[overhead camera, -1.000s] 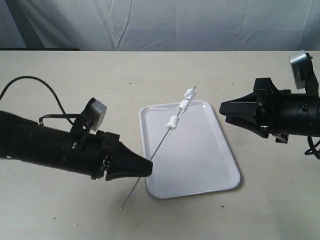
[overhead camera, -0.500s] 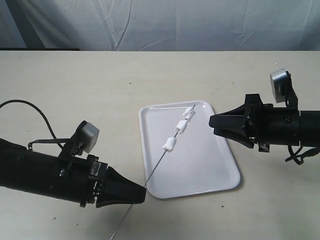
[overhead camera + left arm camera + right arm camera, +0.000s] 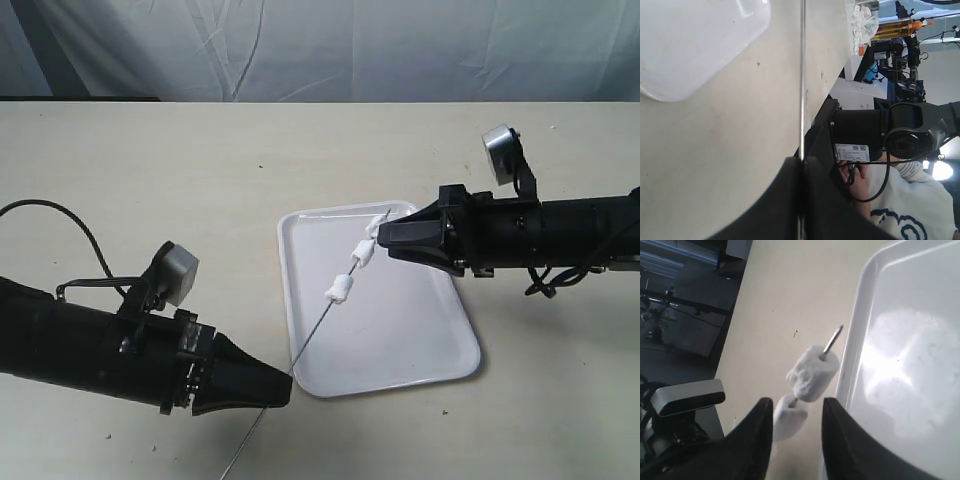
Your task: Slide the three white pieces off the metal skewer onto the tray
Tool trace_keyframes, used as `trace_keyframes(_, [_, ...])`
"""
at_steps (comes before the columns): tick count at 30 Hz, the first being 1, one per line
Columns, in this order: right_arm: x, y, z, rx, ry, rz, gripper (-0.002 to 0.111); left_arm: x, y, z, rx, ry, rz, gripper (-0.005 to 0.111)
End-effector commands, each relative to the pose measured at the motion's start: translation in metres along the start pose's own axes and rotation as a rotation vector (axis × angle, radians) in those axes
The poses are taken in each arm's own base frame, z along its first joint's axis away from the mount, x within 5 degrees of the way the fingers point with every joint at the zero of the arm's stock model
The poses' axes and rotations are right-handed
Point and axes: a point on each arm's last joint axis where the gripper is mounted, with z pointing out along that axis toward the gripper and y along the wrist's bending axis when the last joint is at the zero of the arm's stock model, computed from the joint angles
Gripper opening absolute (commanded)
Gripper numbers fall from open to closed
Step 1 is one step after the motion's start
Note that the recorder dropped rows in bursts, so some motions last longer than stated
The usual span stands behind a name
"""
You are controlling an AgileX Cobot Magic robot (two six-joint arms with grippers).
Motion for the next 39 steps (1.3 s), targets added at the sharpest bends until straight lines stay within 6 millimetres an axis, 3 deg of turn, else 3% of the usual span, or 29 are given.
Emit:
trace_keyframes(1, [-0.008, 0.0, 0.001, 0.015, -0.019, -0.026, 0.033, -0.002, -0.004, 0.0, 0.021, -0.014, -0.03, 0.0])
trace_keyframes(11, [-0.02, -0.008, 0.001, 0.125, -0.052, -0.024, 0.033, -0.006, -0.005, 0.0, 0.022, -0.019, -0.07, 0.0])
trace_keyframes(16, [-0.021, -0.011, 0.001, 0.16, -0.058, -0.014, 0.033, -0.009, 0.004, 0.0, -0.079, -0.037, -0.058, 0.0])
trace_keyframes(22, [-0.03, -0.005, 0.006, 0.149, -0.073, 0.064, 0.033, -0.038, 0.008, 0.0, -0.208, -0.11, -0.051, 0.0])
trace_keyframes(26, [-0.038, 0.002, 0.018, 0.183, -0.076, 0.049, 0.033, -0.051, -0.001, 0.006, -0.177, -0.118, -0.051, 0.0])
trace_keyframes(32, [-0.044, 0.008, 0.033, 0.265, -0.084, 0.005, 0.033, -0.043, -0.002, 0.023, -0.256, -0.071, -0.012, 0.0])
trace_keyframes(39, [-0.044, 0.007, 0.033, 0.28, -0.095, 0.042, 0.033, -0.041, -0.004, 0.026, -0.242, -0.062, -0.052, 0.0])
